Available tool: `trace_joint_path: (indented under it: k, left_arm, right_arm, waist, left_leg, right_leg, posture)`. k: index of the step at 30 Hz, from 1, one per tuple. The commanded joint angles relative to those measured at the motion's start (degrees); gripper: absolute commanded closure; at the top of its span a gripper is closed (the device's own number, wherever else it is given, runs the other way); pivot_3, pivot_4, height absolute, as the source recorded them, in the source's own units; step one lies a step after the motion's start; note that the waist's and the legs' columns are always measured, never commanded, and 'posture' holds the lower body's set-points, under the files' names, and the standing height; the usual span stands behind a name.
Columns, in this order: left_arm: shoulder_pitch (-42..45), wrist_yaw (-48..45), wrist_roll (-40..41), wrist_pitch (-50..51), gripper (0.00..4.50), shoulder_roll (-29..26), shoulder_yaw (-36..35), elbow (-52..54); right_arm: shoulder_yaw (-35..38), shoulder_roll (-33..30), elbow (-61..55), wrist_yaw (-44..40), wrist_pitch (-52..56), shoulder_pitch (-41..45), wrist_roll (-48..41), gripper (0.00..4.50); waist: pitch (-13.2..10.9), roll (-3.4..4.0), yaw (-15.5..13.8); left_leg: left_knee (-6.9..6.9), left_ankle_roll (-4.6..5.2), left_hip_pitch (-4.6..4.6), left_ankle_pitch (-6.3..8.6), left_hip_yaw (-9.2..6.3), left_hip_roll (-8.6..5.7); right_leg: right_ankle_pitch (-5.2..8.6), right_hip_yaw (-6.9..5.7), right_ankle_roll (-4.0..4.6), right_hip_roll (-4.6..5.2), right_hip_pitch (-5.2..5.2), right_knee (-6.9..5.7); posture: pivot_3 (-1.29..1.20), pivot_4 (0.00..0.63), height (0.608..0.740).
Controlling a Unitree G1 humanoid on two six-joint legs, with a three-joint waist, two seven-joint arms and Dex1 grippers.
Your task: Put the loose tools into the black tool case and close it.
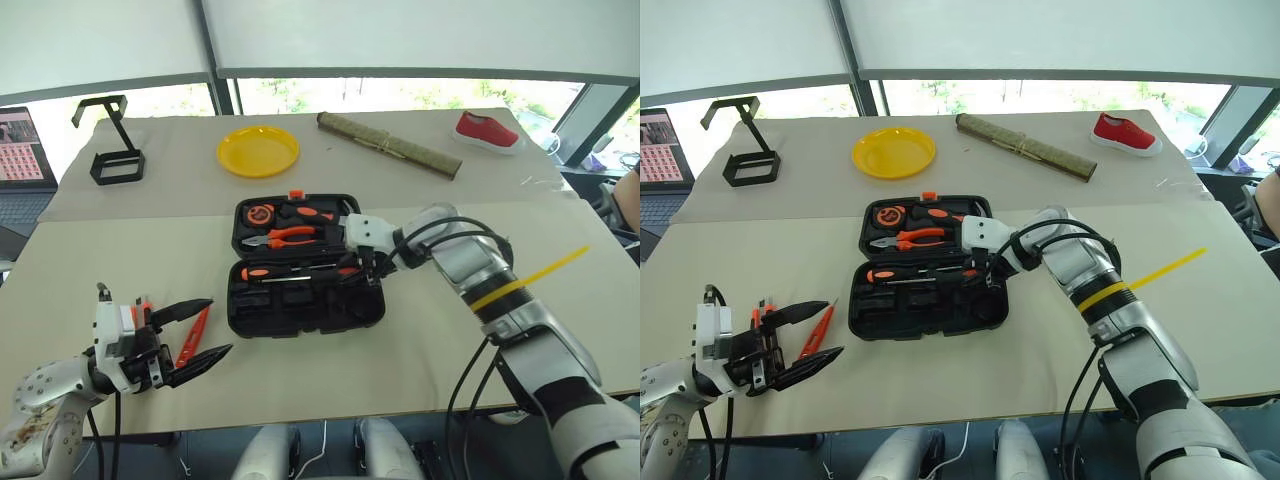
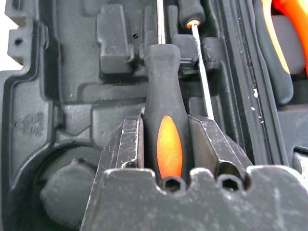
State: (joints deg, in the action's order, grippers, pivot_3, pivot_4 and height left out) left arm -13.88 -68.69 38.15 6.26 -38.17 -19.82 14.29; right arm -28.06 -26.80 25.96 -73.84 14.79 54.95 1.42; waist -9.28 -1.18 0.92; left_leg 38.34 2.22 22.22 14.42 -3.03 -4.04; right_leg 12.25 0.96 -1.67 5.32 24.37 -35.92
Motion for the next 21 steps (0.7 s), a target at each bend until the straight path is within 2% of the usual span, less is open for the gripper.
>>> trace_joint_path:
  k: [1,2,3,4,7,14,17,21]
  left_arm:
    - [-0.04,0.14,-0.4,-1.18,0.0,-0.15,-0.38,1.97]
    - [-0.13,0.16,-0.44,-1.26,0.0,-0.15,-0.48,2.0]
    - [-0.18,0.24,-0.47,-1.34,0.0,-0.13,-0.61,2.04]
    - [-0.21,0.3,-0.5,-1.38,0.0,-0.11,-0.69,2.06]
    - [-0.66,0.66,-0.61,-1.62,0.0,0.07,-1.05,2.3]
    - [-0.76,1.34,-0.92,-2.01,0.0,0.35,-0.98,2.55]
    - [-0.59,2.46,-0.81,-2.35,0.0,1.12,-1.32,2.37]
    - [-0.83,2.65,-1.18,-2.68,0.0,1.49,-0.98,2.34]
  right_arm:
    - [0.41,0.07,1.51,-2.11,-1.39,0.64,0.66,2.97]
    - [0.91,0.52,2.16,-1.26,-3.03,1.0,0.77,2.46]
    - [1.51,0.92,2.69,-0.61,-4.42,1.46,0.72,2.29]
    - [1.99,1.24,3.17,-0.09,-5.48,1.79,0.69,1.83]
    - [3.43,0.5,1.97,-4.44,-4.84,3.25,-1.64,0.83]
    - [8.4,-0.12,2.86,-12.02,-5.54,5.8,-7.7,0.83]
    - [12.33,2.6,4.51,-8.49,-8.78,4.87,-9.8,1.53]
    - [13.14,5.72,5.77,-4.95,-11.95,1.99,-9.27,2.89]
  waist:
    - [0.0,0.0,0.06]
    - [0.0,0.0,0.05]
    - [0.0,0.0,0.05]
    - [0.0,0.0,0.05]
    - [-0.01,0.01,0.06]
    - [-0.04,0.05,0.04]
    - [-0.04,0.05,0.04]
    - [-0.03,0.04,0.1]
  left_leg:
    - [-0.01,-0.01,0.0,0.0,0.0,0.0]
    - [-0.01,-0.01,0.0,0.01,0.0,0.0]
    - [-0.01,-0.02,0.0,0.01,0.0,0.0]
    - [-0.01,-0.02,0.0,0.01,0.0,0.0]
    - [-0.02,-0.02,0.02,0.01,0.0,0.0]
    - [-0.03,-0.03,0.08,0.01,0.01,0.0]
    - [-0.04,-0.04,0.08,0.02,0.01,0.0]
    - [-0.06,-0.05,0.08,0.02,0.02,0.01]
  right_leg:
    - [0.0,0.0,0.0,0.0,0.01,0.0]
    - [0.0,0.0,0.01,0.0,0.01,0.0]
    - [0.0,0.0,0.01,0.0,0.02,-0.01]
    - [0.0,0.0,0.01,0.0,0.02,-0.01]
    - [0.0,0.0,0.01,-0.01,0.04,-0.01]
    - [-0.01,-0.01,0.01,0.0,0.13,0.0]
    - [-0.01,-0.01,0.01,0.01,0.11,0.01]
    - [-0.02,0.0,0.03,0.0,0.16,-0.05]
  posture:
    - [0.0,0.15,0.74]
    - [0.0,0.15,0.74]
    - [0.0,0.15,0.74]
    - [0.0,0.15,0.74]
    - [0.0,0.15,0.74]
    - [0.0,0.15,0.74]
    - [0.0,0.15,0.74]
    - [0.0,0.15,0.74]
